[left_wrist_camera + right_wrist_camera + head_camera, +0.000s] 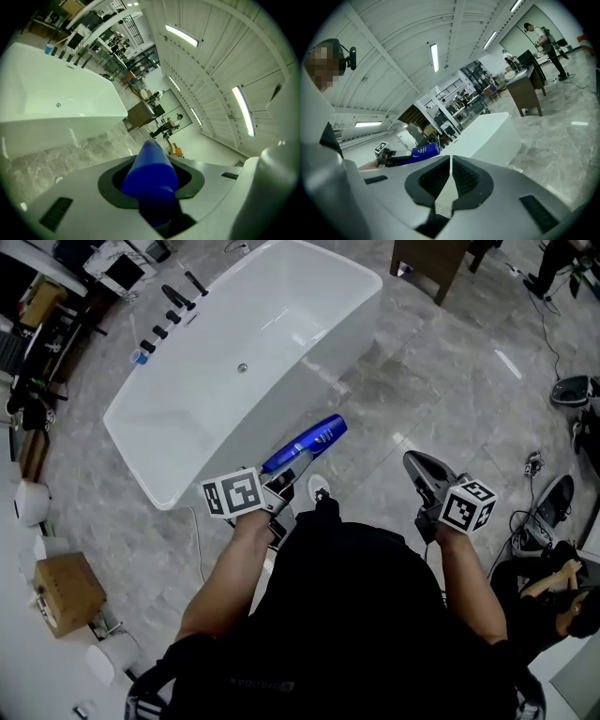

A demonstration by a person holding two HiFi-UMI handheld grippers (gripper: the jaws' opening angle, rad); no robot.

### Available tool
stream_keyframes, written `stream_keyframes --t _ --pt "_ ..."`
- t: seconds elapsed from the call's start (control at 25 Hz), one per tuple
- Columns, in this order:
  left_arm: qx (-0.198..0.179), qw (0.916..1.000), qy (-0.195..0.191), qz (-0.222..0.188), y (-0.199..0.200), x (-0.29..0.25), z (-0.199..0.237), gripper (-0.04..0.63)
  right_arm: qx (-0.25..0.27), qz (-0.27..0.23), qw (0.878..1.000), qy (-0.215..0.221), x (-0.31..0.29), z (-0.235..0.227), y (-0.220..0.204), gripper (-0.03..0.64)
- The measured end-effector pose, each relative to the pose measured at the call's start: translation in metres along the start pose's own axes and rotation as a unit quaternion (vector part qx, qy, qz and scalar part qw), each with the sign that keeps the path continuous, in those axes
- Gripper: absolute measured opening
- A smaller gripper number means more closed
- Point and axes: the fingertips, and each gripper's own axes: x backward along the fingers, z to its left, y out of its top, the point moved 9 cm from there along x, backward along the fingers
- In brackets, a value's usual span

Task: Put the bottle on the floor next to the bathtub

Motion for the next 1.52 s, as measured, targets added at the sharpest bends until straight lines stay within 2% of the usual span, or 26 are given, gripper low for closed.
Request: stream_keyframes --t 0.24,0.52,0.72,0.88,1.0,1.28,1.44,1.52 --pt "-0.046 0.9982 0.009 0.037 0.058 -0.015 0.034 0.16 0.016 -0.006 1.0 -0.015 -0.056 0.011 0.035 0.038" --pt "-0.102 0.9872 0.048 0.114 0.084 -0.029 0.085 0.16 0.015 -0.002 0.999 -0.041 -0.104 0.013 0.052 0.038" --pt "-0.122 0.981 0.038 0.145 0.095 -0.047 0.098 0.16 0.0 0.015 0.999 -0.052 -0.125 0.004 0.046 0.038" --pt "-0.164 0.9682 0.059 0.179 0.1 -0.066 0.114 0.16 -0.014 0.032 0.998 -0.051 -0.145 -0.008 0.043 0.038" --pt "-0.179 0.9572 0.074 0.215 0.097 -0.085 0.128 0.16 -0.026 0.044 0.998 -0.046 -0.162 -0.024 0.04 0.038" --pt "-0.227 0.9304 0.127 0.258 0.09 -0.142 0.159 0.16 -0.066 0.084 0.993 -0.05 -0.206 -0.088 0.028 0.038" --pt "-0.211 0.9286 0.139 0.272 0.076 -0.189 0.196 0.16 -0.093 0.1 0.989 -0.052 -0.227 -0.139 0.013 0.038" --pt "-0.219 0.9219 0.151 0.282 0.068 -0.215 0.222 0.16 -0.103 0.11 0.987 -0.051 -0.243 -0.168 0.001 0.038"
